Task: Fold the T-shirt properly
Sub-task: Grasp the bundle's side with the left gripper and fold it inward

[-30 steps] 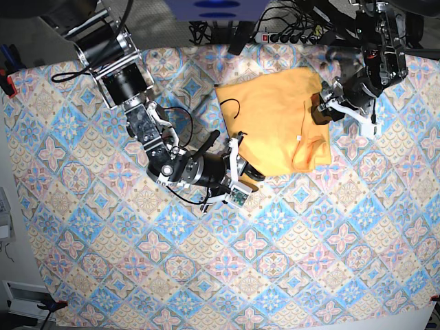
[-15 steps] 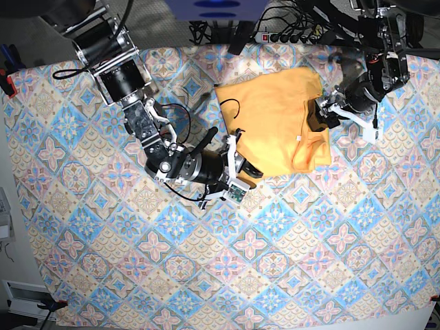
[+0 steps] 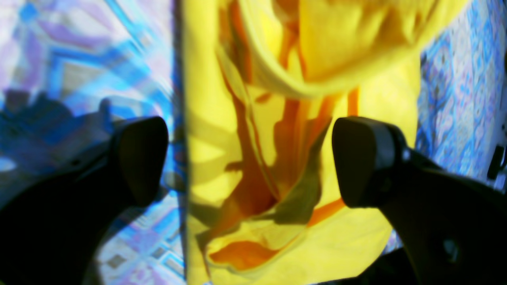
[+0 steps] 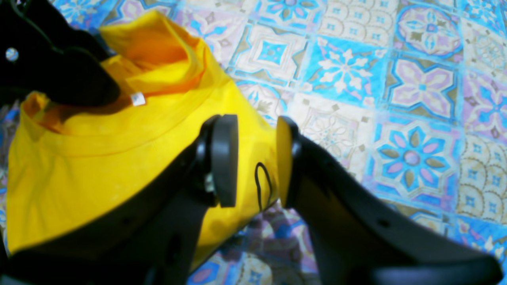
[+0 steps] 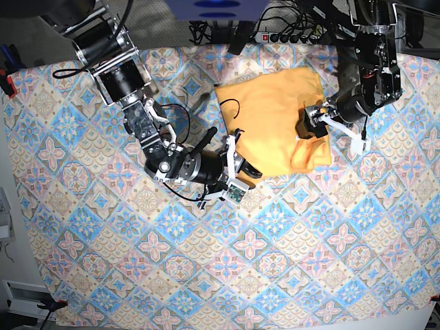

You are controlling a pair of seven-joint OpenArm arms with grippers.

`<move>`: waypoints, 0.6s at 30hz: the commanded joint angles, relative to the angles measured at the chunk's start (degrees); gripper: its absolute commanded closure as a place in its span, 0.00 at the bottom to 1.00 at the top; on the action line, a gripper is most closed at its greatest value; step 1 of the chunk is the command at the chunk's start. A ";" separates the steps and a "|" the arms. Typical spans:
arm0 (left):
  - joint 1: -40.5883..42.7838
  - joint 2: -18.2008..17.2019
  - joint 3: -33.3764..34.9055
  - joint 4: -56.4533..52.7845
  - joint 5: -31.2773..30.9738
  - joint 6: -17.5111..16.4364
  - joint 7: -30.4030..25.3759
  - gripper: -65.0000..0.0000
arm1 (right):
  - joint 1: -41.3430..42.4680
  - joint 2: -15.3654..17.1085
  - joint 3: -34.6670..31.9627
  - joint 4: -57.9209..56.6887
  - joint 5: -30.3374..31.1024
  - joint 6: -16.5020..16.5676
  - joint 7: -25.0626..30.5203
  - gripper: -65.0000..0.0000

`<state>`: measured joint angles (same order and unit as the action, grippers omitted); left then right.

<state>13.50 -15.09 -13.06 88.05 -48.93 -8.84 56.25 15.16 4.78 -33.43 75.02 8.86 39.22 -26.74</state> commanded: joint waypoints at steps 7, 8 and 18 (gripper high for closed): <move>-1.58 -0.69 -0.35 -4.23 -0.79 -0.35 -1.26 0.00 | 0.80 -0.34 0.33 1.24 0.85 0.29 1.47 0.76; -1.67 -0.69 -0.35 -4.75 -0.79 -0.35 -1.26 0.00 | 0.80 -0.34 0.33 1.24 0.85 0.29 1.47 0.76; -3.52 -0.60 6.77 -6.42 -0.44 -0.26 -1.17 0.00 | 0.80 -0.42 0.33 3.17 0.94 0.29 1.47 0.76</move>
<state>10.22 -15.59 -6.76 81.80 -49.39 -9.34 53.17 14.74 4.62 -33.36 77.01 9.02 39.20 -26.65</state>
